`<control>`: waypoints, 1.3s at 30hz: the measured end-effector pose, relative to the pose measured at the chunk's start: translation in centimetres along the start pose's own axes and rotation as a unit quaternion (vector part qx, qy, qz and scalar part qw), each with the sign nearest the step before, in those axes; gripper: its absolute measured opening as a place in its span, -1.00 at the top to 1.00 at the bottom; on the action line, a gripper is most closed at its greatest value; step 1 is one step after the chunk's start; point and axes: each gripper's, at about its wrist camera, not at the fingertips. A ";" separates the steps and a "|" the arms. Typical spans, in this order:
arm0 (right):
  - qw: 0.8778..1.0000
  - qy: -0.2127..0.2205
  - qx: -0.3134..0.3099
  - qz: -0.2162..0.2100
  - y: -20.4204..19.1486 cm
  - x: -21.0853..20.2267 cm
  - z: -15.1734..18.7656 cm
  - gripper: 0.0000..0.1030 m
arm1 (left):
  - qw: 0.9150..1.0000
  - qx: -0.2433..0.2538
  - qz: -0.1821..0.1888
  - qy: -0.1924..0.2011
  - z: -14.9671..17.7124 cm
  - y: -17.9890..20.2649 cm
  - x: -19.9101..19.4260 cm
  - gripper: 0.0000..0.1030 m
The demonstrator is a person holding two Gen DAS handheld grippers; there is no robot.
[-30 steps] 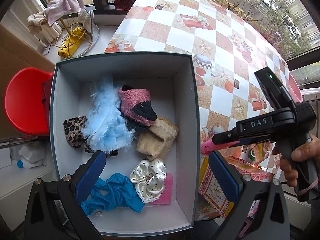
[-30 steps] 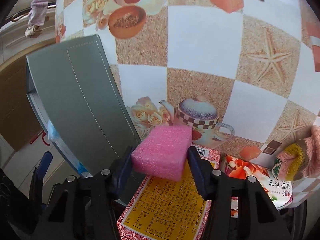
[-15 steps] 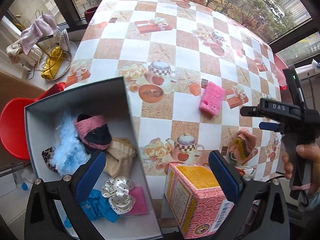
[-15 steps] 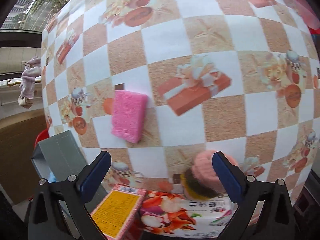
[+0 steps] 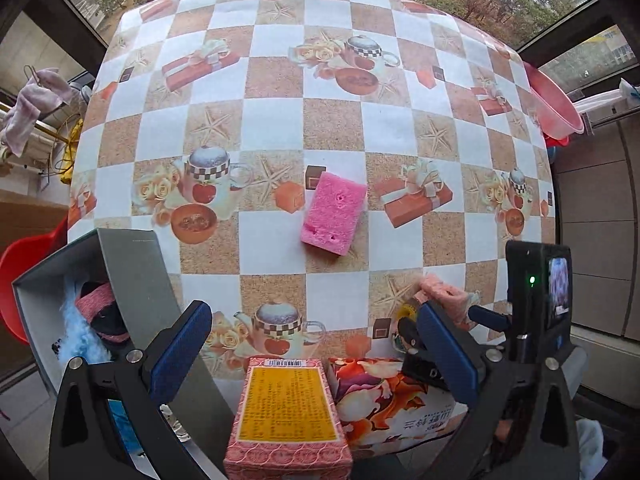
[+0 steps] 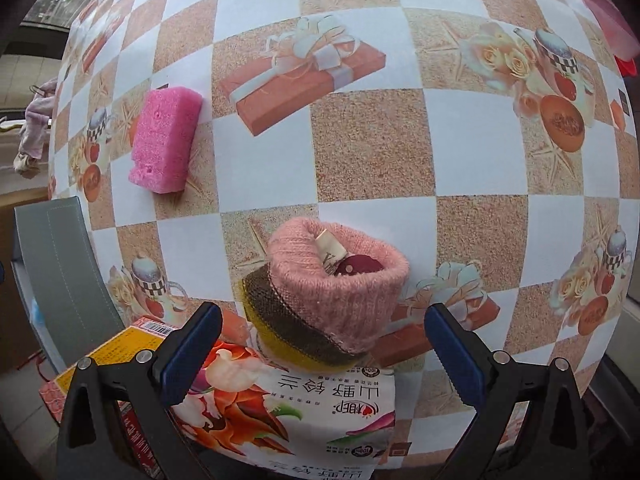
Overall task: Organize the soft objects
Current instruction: 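Move both open grippers from the white box back to the remaining items, then grasp the pink sponge with the left gripper while the right grasps the pink knit hat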
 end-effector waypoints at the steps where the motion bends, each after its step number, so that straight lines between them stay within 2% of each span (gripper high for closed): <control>1: 1.000 0.005 -0.004 0.005 -0.1 0.2 0.0 -0.97 | 1.000 -0.005 -0.007 -0.003 -0.4 0.3 0.5 -0.99; 2: 1.000 0.009 -0.006 0.009 -0.1 0.4 0.1 -0.94 | 1.000 -0.008 -0.013 -0.008 -0.7 0.5 1.0 -0.99; 3: 1.000 0.013 -0.007 0.013 -0.1 0.6 0.1 -0.68 | 1.000 -0.011 -0.020 -0.012 -1.1 0.8 1.6 -0.99; 4: 1.000 0.017 -0.008 0.013 -0.5 1.1 0.1 -0.26 | 0.999 -0.012 -0.030 -0.015 -1.4 1.0 2.2 -0.99; 7: 1.000 0.020 0.001 -0.005 0.7 1.4 0.3 -0.08 | 0.998 -0.011 -0.052 -0.022 -2.3 1.9 4.1 -0.99; 9: 1.000 0.027 0.008 -0.006 2.1 0.9 0.5 -0.08 | 0.998 -0.013 -0.057 -0.027 -2.9 2.4 5.3 -0.99; 13: 0.998 0.050 0.016 0.044 6.1 -0.3 1.1 -0.08 | 0.996 -0.016 -0.078 -0.040 -4.1 2.8 8.4 -0.99; 15: 0.998 0.049 0.034 0.036 8.4 -0.4 1.3 -0.08 | 0.996 -0.026 -0.077 -0.046 -4.5 2.6 9.7 -0.99; 18: 0.997 0.049 0.053 0.002 10.3 -0.2 1.5 -0.12 | 0.995 -0.029 -0.084 -0.055 -4.9 2.4 11.4 -0.99; 22: 0.998 0.054 0.043 0.005 10.1 0.1 1.5 -0.16 | 0.993 -0.034 -0.082 -0.072 -5.0 2.0 13.0 -0.99; 29: 0.998 0.054 0.035 0.004 9.8 0.3 1.2 -0.20 | 0.993 -0.039 -0.083 -0.071 -5.2 1.6 13.9 -1.00; 36: 0.998 0.056 0.025 0.015 8.1 0.9 1.5 -0.20 | 0.993 -0.010 -0.088 -0.073 -5.9 3.2 14.0 -0.99; 38: 0.998 0.059 0.030 0.013 7.4 1.2 1.8 -0.13 | 0.994 0.008 -0.081 -0.070 -5.9 4.0 13.8 -0.86; 39: 0.998 0.060 0.032 0.011 7.4 1.1 1.8 -0.08 | 0.995 0.016 -0.074 -0.067 -5.8 4.6 13.5 -0.68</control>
Point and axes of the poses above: each gripper's, at about its wrist camera, not at the fingertips, and x roughly the way its jaws point, y to its right, z to its underside, and after that the axes turned 1 degree about z, right-handed
